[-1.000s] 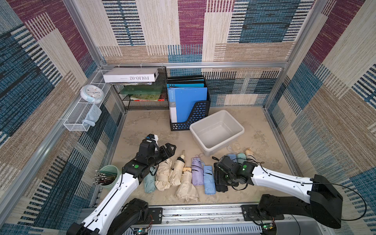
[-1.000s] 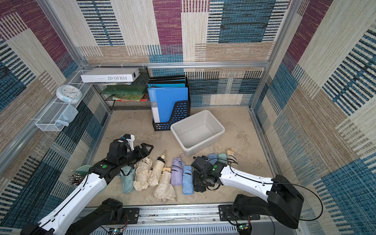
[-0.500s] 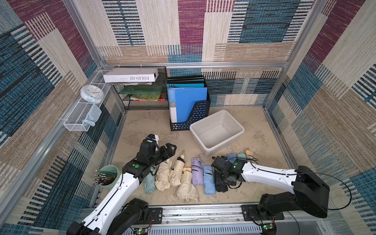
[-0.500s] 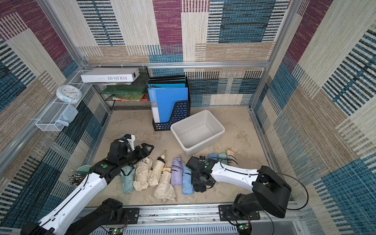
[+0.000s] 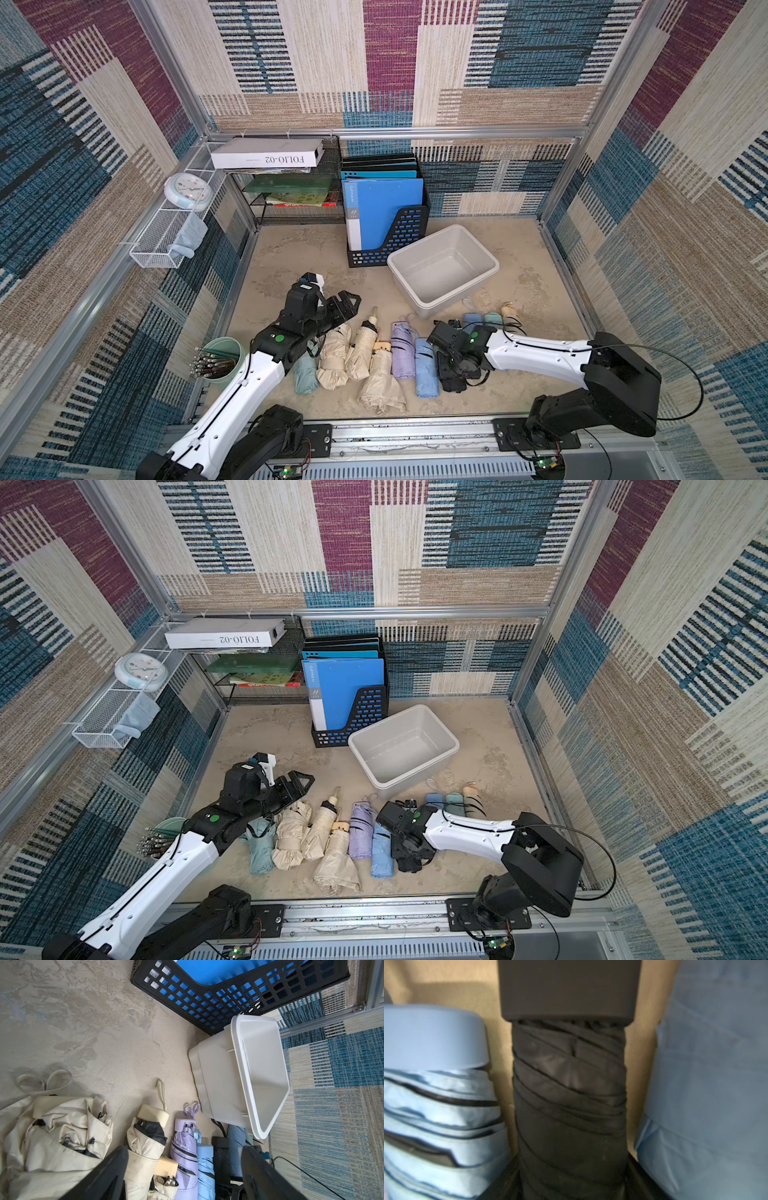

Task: Put the umbrella into the storage box
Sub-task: Pick up the umbrella from the center of the board.

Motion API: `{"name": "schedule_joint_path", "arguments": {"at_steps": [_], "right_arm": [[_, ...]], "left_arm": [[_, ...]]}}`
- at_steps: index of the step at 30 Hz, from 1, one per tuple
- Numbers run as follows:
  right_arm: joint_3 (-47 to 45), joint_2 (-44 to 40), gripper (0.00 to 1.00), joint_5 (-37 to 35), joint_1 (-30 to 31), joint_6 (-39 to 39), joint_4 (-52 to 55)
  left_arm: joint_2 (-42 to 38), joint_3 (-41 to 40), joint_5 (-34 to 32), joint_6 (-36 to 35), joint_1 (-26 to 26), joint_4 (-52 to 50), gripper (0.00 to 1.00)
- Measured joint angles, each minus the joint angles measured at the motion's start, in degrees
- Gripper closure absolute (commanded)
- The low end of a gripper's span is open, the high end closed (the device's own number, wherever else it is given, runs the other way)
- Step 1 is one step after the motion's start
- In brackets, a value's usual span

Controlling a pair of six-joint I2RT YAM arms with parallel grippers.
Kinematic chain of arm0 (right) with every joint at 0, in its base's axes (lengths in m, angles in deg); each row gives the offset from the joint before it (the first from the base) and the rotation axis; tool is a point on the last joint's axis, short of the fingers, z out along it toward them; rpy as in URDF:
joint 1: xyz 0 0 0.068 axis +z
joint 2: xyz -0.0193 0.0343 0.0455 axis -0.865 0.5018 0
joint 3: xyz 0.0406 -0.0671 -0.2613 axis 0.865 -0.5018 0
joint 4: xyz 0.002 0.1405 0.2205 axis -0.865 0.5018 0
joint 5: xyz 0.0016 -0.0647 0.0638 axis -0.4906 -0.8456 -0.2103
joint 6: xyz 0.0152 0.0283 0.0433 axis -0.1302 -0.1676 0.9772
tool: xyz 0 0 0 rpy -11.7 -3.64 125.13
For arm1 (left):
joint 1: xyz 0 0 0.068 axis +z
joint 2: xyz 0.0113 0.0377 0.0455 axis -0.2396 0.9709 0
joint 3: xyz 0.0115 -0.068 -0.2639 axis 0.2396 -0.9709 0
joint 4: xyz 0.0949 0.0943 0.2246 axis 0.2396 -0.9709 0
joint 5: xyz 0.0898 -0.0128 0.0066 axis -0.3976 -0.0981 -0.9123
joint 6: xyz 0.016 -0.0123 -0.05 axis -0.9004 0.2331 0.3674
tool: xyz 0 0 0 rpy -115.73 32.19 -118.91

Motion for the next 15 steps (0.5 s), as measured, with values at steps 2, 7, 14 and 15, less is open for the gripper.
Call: {"name": "schedule_joint_path", "arguments": {"at_steps": [2, 7, 14, 15], "right_arm": [[-0.35, -0.94, 0.44, 0.04, 0.02, -0.02, -0.31], [-1.81, -4.04, 0.48, 0.66, 0.07, -0.02, -0.92], [-2.49, -10.36, 0.5, 0.94, 0.17, 0.83, 1.68], [-2.43, -11.13, 0.5, 0.81, 0.17, 1.01, 2.21]], "left_arm": [[0.04, 0.26, 0.0, 0.0, 0.02, 0.0, 0.11], [0.24, 1.22, 0.02, 0.02, 0.02, 0.0, 0.11], [0.68, 3.26, 0.22, 0.24, -0.04, -0.04, 0.12], [0.76, 3.58, 0.24, 0.24, -0.09, -0.04, 0.12]]}}
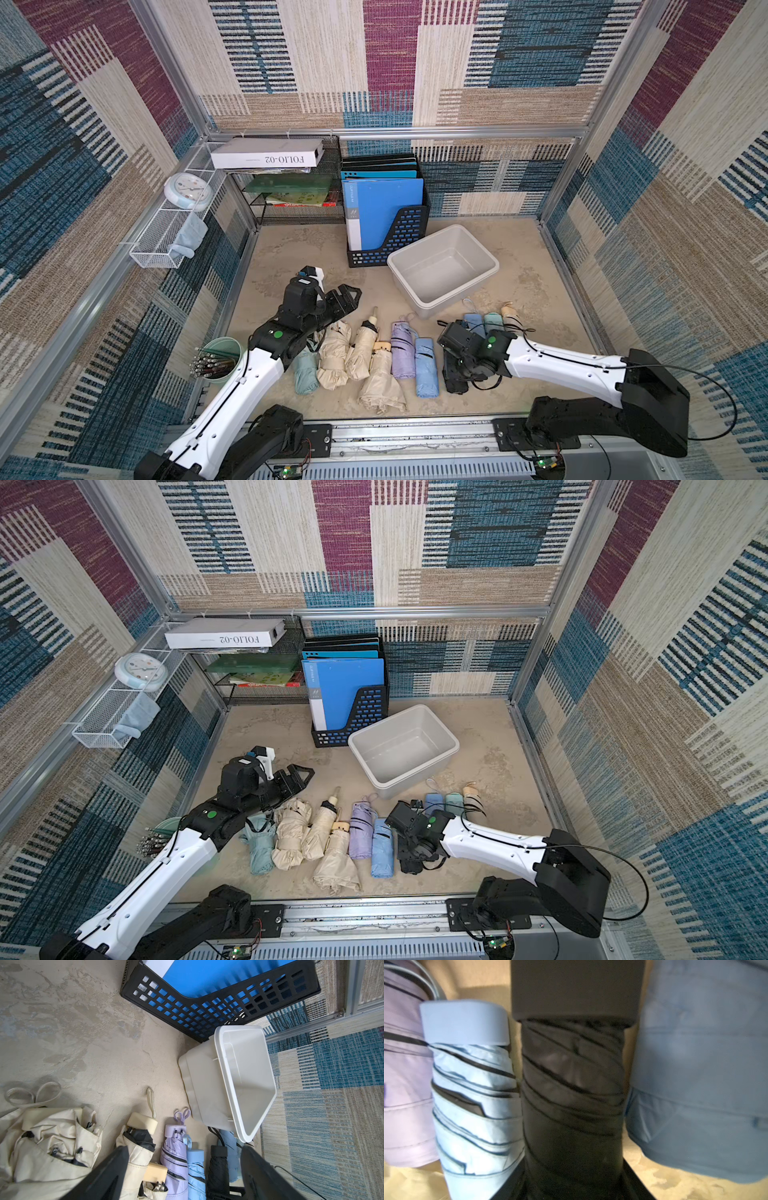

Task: Put the umbrella into the storage box
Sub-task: Pick up the umbrella from the center of the board.

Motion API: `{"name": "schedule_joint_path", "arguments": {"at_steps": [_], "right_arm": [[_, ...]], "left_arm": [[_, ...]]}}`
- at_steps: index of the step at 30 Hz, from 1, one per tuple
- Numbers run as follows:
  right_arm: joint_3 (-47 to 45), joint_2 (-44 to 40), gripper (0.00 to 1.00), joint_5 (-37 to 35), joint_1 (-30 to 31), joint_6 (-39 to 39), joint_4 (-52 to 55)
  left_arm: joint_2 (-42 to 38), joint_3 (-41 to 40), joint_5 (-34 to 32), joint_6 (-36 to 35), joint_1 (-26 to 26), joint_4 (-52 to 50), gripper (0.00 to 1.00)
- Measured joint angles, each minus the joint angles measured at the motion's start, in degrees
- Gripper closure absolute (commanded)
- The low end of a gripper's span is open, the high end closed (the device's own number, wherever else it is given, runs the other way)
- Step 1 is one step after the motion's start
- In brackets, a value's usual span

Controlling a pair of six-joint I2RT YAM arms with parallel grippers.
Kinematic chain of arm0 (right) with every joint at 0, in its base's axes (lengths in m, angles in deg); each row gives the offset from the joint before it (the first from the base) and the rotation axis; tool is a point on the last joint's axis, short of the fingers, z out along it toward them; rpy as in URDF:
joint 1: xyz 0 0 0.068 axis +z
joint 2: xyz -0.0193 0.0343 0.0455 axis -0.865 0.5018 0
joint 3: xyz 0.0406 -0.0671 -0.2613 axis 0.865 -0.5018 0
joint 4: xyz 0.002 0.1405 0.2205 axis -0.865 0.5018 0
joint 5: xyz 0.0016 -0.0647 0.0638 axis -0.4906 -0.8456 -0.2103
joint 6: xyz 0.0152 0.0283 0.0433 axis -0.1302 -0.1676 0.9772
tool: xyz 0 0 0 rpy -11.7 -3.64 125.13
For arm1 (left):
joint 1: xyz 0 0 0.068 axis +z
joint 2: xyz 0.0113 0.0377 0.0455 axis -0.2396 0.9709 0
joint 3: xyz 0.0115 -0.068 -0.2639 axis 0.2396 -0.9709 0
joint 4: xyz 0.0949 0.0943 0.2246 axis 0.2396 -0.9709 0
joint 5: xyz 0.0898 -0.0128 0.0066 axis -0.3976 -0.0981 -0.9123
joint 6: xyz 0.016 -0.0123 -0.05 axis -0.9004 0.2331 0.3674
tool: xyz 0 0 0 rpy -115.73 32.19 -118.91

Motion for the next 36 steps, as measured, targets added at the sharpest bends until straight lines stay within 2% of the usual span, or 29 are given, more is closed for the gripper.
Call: {"name": "schedule_joint_path", "arguments": {"at_steps": [11, 15, 20, 27, 36], "right_arm": [[4.39, -10.4, 0.53, -1.4, 0.0, 1.27, 10.47], [7.19, -15.17, 0.53, -2.23, -0.02, 1.88, 16.33], [12.63, -18.73, 0.53, -4.63, -0.07, 0.66, 21.35], [22.12, -16.59, 0.53, -8.57, -0.04, -8.94, 20.39], [32.26, -8.74, 0.53, -6.45, -0.33, -22.38, 12.46]], "left_arm": [[1.81, 6.25, 1.31, 0.2, -2.84, -0.55, 0.13], [3.58, 9.77, 1.29, 0.22, -5.9, -0.98, 0.11], [7.45, 16.17, 1.51, 0.63, -12.48, -1.07, 0.09], [14.16, 23.34, 1.53, 1.75, -21.14, -0.61, 0.06], [18.97, 26.36, 6.47, 2.19, -25.62, 0.5, 0.03]]}}
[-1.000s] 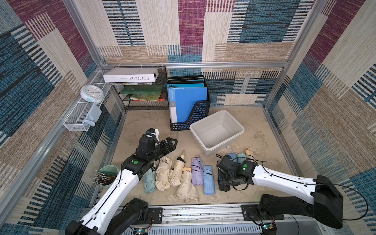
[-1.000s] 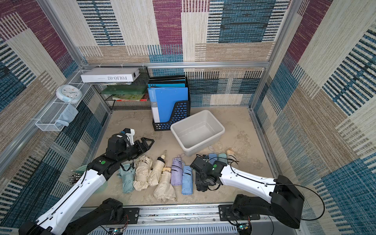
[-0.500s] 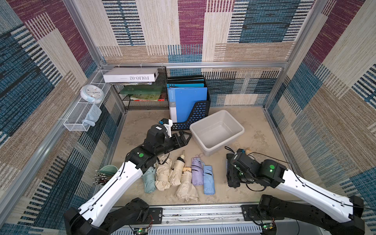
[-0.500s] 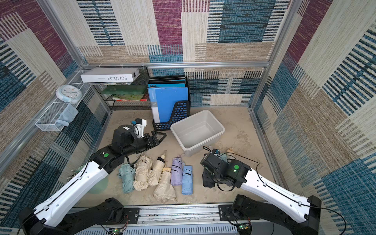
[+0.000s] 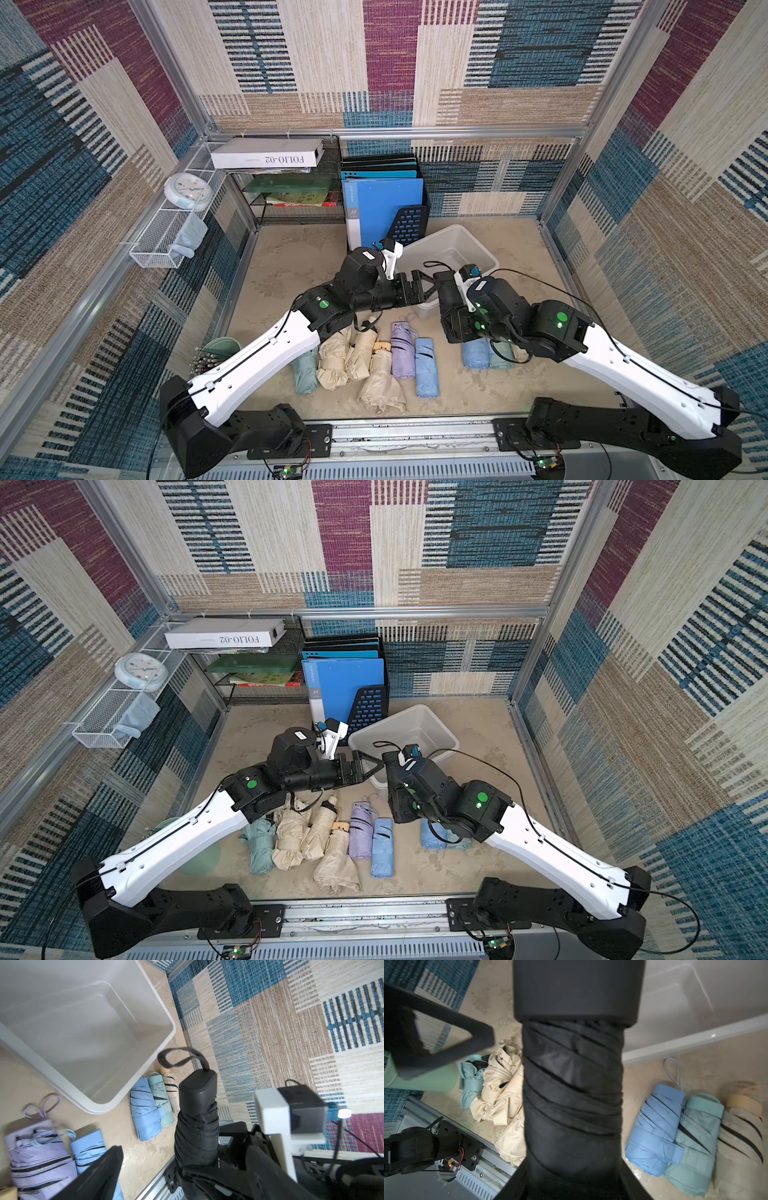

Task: Put the umbrella into the storage box
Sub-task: Pick up the umbrella from the center of the board.

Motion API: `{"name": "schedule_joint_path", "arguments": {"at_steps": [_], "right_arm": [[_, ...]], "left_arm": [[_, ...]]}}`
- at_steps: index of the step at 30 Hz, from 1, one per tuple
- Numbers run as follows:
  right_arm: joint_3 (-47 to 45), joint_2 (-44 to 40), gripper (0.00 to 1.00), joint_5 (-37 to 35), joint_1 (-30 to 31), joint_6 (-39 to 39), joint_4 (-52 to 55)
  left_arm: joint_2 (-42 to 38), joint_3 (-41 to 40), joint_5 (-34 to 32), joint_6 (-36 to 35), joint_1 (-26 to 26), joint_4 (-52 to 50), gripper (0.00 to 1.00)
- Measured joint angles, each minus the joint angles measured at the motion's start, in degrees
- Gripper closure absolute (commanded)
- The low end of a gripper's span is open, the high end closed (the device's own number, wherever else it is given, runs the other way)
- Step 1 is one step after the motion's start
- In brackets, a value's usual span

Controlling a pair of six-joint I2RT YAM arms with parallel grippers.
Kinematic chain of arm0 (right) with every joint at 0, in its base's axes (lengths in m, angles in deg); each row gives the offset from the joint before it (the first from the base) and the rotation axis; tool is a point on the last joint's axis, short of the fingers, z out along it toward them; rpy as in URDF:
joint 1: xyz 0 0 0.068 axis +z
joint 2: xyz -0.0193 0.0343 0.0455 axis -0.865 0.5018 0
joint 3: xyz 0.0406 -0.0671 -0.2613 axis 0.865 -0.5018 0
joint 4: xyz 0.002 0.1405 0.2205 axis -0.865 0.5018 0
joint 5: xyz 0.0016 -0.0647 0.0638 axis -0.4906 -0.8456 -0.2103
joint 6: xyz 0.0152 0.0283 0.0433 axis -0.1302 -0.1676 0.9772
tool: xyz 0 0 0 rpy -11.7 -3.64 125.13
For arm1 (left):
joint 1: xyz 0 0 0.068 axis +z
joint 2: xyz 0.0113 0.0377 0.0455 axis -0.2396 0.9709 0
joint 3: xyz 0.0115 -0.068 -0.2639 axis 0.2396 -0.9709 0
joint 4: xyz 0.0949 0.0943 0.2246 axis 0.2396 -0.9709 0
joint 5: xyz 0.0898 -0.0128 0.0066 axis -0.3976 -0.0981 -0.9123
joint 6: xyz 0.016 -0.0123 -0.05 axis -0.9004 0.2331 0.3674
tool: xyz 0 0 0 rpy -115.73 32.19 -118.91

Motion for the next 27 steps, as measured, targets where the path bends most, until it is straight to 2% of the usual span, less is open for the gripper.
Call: {"name": "schedule_joint_path", "arguments": {"at_steps": [3, 6, 12, 16, 20, 24, 27], "right_arm": [[2.27, 2.05, 0.53, 1.44, -0.52, -2.56, -2.01], [3.39, 3.37, 0.53, 3.13, -1.05, -4.33, -4.04], [3.15, 3.85, 0.53, 7.15, -1.42, -6.47, -6.91], [2.58, 3.93, 0.53, 9.18, -1.6, -7.02, -7.87], [1.7, 3.93, 0.52, 10.16, -1.97, -7.1, -8.94], [1.14, 4.22, 0.48, 10.93, -2.43, -7.02, -10.01], [0.85, 4.22, 0.37, 11.15, -2.78, -7.02, -10.69]], "left_arm": [[0.68, -0.2, 1.88, 0.85, -0.13, 0.72, 0.06], [1.18, -0.02, 2.56, 0.83, -0.22, 1.31, 0.12], [1.33, -0.63, 1.57, 1.05, -0.2, 2.19, 0.31], [1.6, -1.05, 1.03, 1.33, -0.22, 3.5, 0.47], [2.49, -0.96, 1.07, 1.53, -0.22, 4.87, 0.6], [2.89, -0.59, 0.96, 1.4, -0.15, 4.26, 0.75], [2.97, -0.44, 0.61, 1.33, -0.02, 4.2, 0.83]]}}
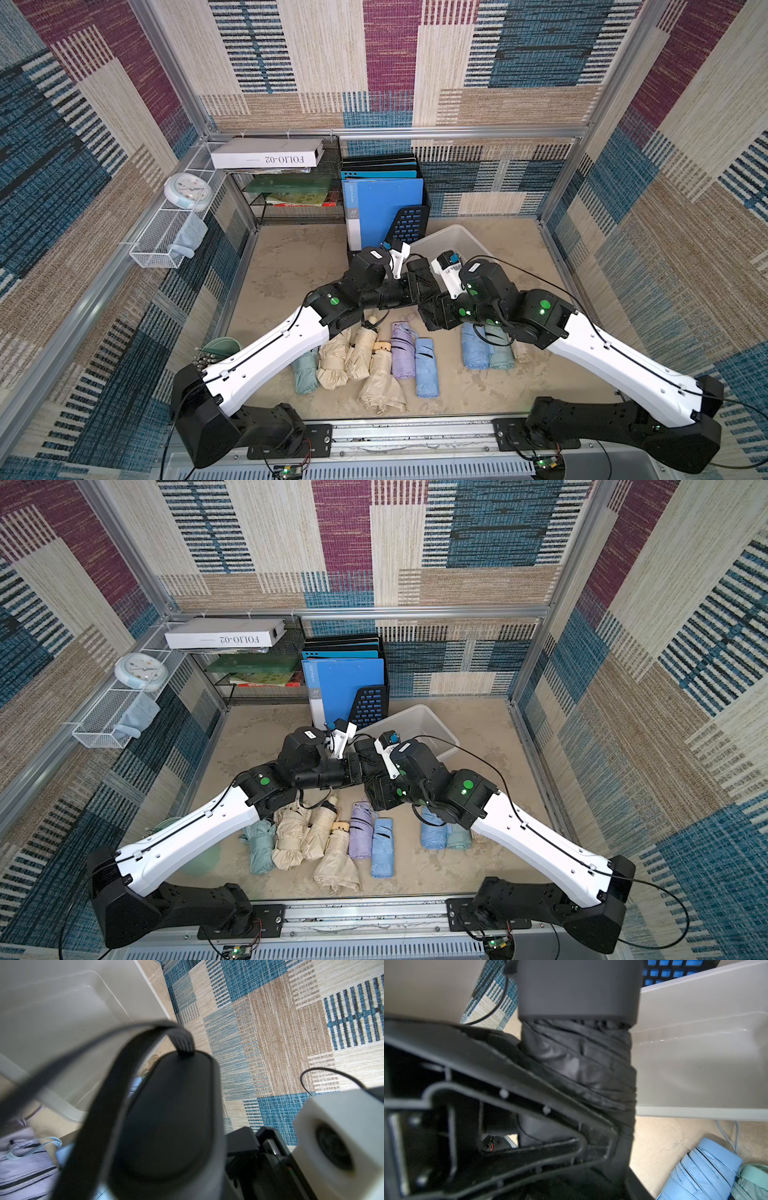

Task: Put the umbrella into the storage box
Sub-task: Pick up the umbrella from the center of the board.

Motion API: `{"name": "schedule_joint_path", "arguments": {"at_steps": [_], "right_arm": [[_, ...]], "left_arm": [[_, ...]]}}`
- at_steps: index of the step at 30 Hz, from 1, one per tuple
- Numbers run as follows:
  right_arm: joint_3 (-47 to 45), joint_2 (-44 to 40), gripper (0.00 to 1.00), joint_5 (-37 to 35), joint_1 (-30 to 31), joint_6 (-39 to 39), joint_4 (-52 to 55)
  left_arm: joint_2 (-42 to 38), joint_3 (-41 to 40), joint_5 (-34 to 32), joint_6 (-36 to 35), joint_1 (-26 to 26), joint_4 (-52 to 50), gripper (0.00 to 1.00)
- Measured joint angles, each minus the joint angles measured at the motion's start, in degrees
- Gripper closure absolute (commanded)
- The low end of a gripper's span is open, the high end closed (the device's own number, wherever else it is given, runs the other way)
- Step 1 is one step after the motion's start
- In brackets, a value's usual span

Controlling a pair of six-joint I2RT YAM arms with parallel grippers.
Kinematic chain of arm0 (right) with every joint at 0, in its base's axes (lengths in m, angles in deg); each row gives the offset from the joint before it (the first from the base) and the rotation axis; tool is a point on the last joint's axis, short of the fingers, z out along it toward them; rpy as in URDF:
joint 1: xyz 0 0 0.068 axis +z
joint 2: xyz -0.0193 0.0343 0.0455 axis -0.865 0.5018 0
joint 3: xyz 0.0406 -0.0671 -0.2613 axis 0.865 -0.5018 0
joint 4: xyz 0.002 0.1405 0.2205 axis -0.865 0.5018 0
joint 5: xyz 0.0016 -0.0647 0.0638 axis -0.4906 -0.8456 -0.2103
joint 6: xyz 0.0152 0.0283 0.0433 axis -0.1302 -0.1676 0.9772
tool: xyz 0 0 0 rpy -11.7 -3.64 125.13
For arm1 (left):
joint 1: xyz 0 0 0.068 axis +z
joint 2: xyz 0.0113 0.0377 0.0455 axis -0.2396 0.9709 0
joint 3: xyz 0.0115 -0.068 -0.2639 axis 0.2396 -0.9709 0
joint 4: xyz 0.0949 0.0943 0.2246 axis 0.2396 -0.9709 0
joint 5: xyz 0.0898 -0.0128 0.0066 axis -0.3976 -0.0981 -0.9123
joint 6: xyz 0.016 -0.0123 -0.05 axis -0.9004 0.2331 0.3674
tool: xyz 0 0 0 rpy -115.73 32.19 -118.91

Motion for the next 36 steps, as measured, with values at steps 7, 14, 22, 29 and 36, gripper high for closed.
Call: {"name": "schedule_joint_path", "arguments": {"at_steps": [7, 14, 22, 29, 36], "right_arm": [[-0.85, -1.86, 0.16, 2.14, -1.03, -0.66, -0.79], [-1.03, -4.02, 0.14, 6.21, -4.5, -0.87, -1.18], [1.6, -2.97, 0.14, 18.62, -14.73, -1.51, -4.22], [7.37, 3.91, 0.15, 34.29, -24.28, -5.27, -5.64], [13.29, 9.73, 0.17, 46.73, -34.42, -10.38, -6.25]], "left_arm": [[1.68, 0.55, 0.48, 1.01, 0.11, 1.64, 1.0], [4.31, 1.75, 6.69, 0.35, 3.93, 2.97, 1.0], [2.45, -2.34, 6.88, -2.08, 8.0, 6.08, 1.0], [4.15, -2.69, 9.6, -2.93, 11.08, 13.73, 1.0], [9.86, 2.27, 13.16, -5.55, 12.07, 20.85, 1.0]]}}
